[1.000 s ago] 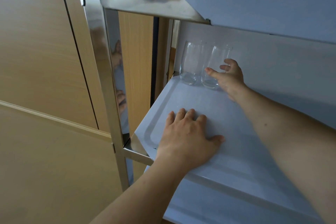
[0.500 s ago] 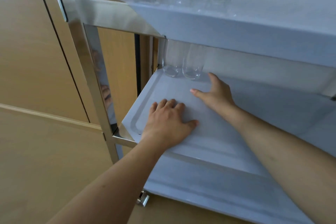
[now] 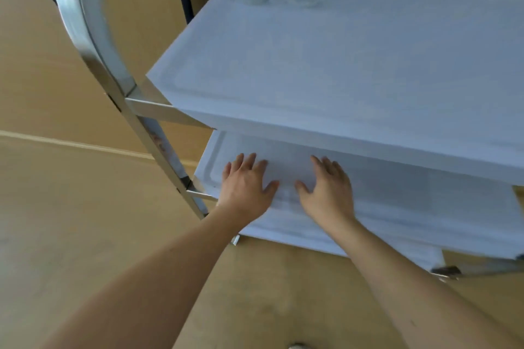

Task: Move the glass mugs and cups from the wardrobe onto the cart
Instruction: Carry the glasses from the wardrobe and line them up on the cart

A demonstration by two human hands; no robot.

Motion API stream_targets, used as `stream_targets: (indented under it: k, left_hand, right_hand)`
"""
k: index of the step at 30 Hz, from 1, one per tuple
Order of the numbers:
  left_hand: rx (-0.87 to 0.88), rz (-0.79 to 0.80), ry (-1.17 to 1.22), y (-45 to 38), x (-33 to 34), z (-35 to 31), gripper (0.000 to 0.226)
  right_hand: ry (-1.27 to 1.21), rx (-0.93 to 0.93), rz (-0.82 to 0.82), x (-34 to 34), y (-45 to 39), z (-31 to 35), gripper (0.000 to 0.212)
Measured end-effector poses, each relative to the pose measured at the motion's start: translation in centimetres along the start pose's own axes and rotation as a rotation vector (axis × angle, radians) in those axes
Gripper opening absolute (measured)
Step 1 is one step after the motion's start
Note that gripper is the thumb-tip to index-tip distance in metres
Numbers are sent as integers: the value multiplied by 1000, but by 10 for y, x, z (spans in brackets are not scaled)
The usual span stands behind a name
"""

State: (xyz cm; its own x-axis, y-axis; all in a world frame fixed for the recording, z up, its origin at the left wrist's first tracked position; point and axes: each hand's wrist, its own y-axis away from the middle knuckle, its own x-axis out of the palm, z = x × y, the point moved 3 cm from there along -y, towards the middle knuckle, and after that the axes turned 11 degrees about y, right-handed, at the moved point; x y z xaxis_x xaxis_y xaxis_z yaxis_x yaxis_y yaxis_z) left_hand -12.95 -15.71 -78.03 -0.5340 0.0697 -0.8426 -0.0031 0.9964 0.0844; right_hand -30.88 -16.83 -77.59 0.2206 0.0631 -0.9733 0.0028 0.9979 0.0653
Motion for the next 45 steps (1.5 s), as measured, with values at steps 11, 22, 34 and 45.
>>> stream_targets:
  k: [11, 22, 34, 45]
  left_hand:
    - [-58, 199, 33, 133, -182, -109, 62]
    - [274, 134, -19, 179, -370, -294, 63]
    - [666, -15, -101, 220, -418, -528, 62]
    - [1002, 80, -107, 287, -303, -778, 64]
  right_hand:
    - [0, -17, 330, -183, 138, 44, 72]
    - [-82, 79, 72, -447, 207, 45, 76]
    - [-94, 240, -282, -636, 276, -86, 76]
    - [-26, 534, -444, -723, 401, -317, 78]
